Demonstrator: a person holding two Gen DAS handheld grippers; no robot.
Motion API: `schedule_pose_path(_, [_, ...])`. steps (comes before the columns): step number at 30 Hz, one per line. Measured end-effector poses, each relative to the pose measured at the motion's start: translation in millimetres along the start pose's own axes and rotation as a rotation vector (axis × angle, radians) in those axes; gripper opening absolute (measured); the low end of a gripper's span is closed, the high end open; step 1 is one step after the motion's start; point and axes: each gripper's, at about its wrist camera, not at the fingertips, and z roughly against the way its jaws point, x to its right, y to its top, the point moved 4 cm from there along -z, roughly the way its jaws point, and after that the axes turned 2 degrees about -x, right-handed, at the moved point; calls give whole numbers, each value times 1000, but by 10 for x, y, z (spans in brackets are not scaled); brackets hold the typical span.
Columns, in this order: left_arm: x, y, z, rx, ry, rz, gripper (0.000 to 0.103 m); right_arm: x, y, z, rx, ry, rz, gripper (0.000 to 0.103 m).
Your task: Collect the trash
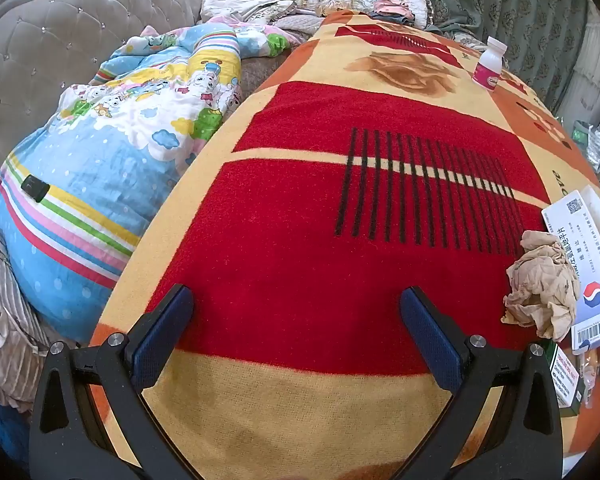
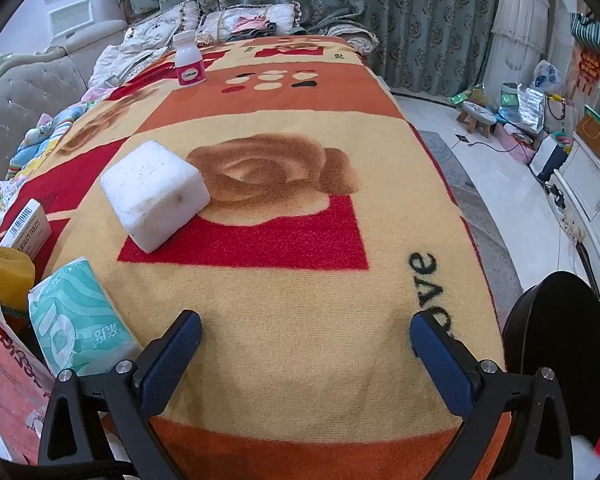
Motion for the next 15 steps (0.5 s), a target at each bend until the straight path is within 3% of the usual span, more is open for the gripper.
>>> schedule_pose_path(7, [-2, -21, 18, -6, 24, 29, 103, 1, 0, 0, 0, 0, 0, 103])
schedule_pose_path(10, [3, -59, 53, -44, 7, 29, 103, 0, -1, 0, 0, 0, 0, 103])
schedule_pose_path(15, [98, -157, 324, -22, -7, 39, 103, -8, -6, 0, -3, 1, -1, 103])
